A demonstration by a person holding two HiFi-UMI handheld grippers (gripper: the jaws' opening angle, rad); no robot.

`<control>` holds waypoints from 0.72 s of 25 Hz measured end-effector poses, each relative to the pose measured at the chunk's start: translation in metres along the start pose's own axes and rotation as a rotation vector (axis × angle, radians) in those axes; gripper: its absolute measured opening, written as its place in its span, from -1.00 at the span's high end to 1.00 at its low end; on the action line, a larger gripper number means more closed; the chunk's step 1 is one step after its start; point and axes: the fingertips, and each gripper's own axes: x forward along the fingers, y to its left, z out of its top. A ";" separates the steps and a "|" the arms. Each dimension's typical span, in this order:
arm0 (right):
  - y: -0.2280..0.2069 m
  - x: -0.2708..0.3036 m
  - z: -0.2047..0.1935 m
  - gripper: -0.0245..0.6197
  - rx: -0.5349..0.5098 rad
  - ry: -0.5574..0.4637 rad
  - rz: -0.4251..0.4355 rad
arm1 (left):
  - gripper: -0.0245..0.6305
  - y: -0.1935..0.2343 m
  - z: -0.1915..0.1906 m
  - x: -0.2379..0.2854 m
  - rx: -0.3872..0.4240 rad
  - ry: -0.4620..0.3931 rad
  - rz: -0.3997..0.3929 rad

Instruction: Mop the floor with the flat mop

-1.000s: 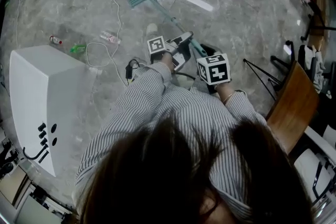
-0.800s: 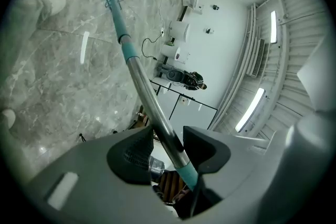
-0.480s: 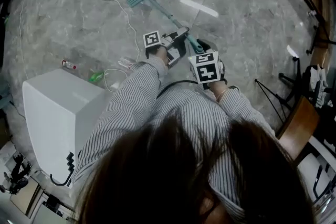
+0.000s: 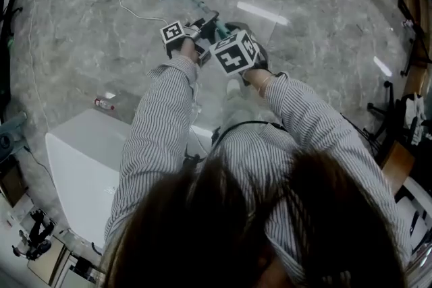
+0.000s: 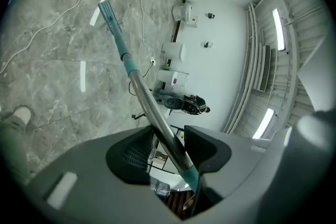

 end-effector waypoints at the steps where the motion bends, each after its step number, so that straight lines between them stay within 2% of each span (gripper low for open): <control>1: -0.002 0.008 0.014 0.58 -0.014 -0.001 0.004 | 0.32 -0.008 0.014 0.003 -0.007 -0.013 -0.011; 4: -0.008 0.024 0.042 0.58 -0.082 -0.010 -0.001 | 0.32 -0.021 0.043 0.011 0.007 -0.013 -0.026; 7: -0.013 0.031 0.054 0.58 -0.137 -0.024 -0.021 | 0.30 -0.027 0.052 0.017 0.027 0.009 -0.029; 11: -0.018 0.037 0.051 0.58 -0.117 0.001 -0.014 | 0.30 -0.024 0.053 0.022 0.028 0.009 -0.029; 18: -0.017 0.038 0.025 0.58 -0.049 0.046 0.026 | 0.35 0.010 0.046 0.018 0.035 -0.046 0.007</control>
